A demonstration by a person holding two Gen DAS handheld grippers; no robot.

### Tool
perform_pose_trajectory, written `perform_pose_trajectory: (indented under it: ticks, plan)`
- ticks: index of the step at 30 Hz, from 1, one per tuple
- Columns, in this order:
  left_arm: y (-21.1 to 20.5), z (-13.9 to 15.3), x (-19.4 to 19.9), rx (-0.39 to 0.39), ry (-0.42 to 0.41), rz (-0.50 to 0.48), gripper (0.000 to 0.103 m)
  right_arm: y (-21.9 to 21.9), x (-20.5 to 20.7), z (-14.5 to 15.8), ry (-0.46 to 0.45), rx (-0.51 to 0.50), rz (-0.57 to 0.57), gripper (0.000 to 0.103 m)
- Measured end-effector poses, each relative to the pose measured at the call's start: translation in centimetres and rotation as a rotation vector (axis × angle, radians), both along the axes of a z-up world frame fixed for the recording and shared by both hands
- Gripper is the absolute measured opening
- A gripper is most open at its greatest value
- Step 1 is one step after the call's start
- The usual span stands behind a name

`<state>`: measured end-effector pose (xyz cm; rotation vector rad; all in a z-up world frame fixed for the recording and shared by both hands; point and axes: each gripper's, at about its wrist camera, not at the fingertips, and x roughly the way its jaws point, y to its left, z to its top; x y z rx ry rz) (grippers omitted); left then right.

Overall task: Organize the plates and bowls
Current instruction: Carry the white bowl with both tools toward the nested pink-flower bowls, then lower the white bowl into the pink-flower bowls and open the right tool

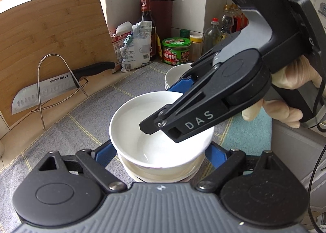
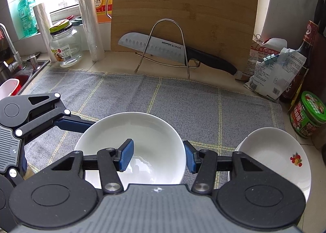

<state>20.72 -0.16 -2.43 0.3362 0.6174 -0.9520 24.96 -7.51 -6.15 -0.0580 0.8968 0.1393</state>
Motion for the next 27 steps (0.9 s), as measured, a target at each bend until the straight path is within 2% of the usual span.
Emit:
perform_pose_trajectory:
  ticks: [20, 24, 27]
  plan:
    - [-0.27, -0.73, 0.27, 0.019, 0.009, -0.008, 0.092, -0.01, 0.13, -0.80, 0.011, -0.001, 0.006, 0.059]
    - [-0.23, -0.90, 0.31, 0.014, 0.011, -0.003, 0.094, 0.04, 0.01, -0.80, 0.008, 0.002, 0.008, 0.075]
    - [-0.03, -0.72, -0.07, 0.011, -0.003, -0.009, 0.095, -0.02, -0.23, -0.54, -0.003, 0.012, 0.006, 0.079]
